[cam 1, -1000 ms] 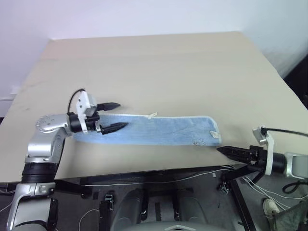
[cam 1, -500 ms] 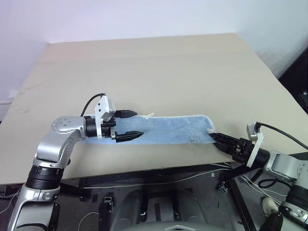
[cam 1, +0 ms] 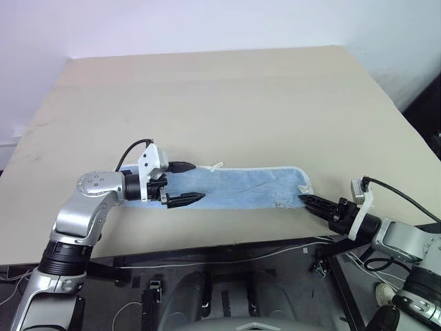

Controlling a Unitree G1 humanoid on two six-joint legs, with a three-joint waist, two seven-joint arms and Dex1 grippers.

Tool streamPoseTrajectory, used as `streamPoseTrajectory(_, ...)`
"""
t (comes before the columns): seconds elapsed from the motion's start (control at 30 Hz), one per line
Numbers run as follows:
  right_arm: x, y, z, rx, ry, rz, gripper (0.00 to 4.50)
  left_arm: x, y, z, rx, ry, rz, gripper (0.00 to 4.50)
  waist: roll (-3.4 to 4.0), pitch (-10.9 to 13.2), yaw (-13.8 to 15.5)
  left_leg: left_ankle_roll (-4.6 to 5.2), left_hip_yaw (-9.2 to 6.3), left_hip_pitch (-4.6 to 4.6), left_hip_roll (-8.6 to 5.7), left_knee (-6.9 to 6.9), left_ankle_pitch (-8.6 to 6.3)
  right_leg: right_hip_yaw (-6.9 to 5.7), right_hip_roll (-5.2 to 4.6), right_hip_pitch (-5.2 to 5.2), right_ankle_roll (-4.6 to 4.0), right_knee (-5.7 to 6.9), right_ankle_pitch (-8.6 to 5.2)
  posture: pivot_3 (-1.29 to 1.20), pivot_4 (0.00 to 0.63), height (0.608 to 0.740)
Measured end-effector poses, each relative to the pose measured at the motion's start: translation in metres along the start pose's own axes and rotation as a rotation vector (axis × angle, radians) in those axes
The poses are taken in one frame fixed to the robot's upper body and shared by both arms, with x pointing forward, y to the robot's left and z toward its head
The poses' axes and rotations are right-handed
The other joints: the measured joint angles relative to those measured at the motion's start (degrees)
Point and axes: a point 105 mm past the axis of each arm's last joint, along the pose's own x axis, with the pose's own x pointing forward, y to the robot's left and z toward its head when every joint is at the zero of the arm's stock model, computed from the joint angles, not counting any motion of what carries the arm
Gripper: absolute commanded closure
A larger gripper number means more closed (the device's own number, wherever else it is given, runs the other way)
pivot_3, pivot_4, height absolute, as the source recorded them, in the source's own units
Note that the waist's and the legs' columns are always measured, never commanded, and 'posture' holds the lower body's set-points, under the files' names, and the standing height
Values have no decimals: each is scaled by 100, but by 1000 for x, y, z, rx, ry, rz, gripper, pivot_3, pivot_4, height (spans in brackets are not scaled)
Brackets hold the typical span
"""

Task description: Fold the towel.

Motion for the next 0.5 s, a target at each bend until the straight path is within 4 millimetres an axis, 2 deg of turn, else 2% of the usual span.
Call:
streamPoseTrajectory(0.1,-3,1,2,-5,-1,3,4451,0,1,-1,-2,4,8,0,0,0,3,3,0,-5,0,0,-1,-2,0,-3,0,-4,0,0,150,740)
streamPoseTrajectory(0.2,-8,2,4,13,-4,25,4451,0,1,-1,-2,4,8,0,0,0,9,6,0,-10,0,0,-3,-3,-1,-4,0,-10,0,0,150,740)
streamPoseTrajectory(0.4,-35,-6,8,18,-6,-23,4451,-1,2,-2,-1,11,12,0,2,0,15,24,0,-21,-1,1,-6,-5,-3,-7,0,-23,0,0,150,740)
streamPoseTrajectory(0.5,-47,-6,21,-3,-44,-45,4451,-2,4,-3,-4,17,18,0,3,0,15,26,0,-23,-1,3,-6,-5,-3,-7,1,-25,0,0,150,740)
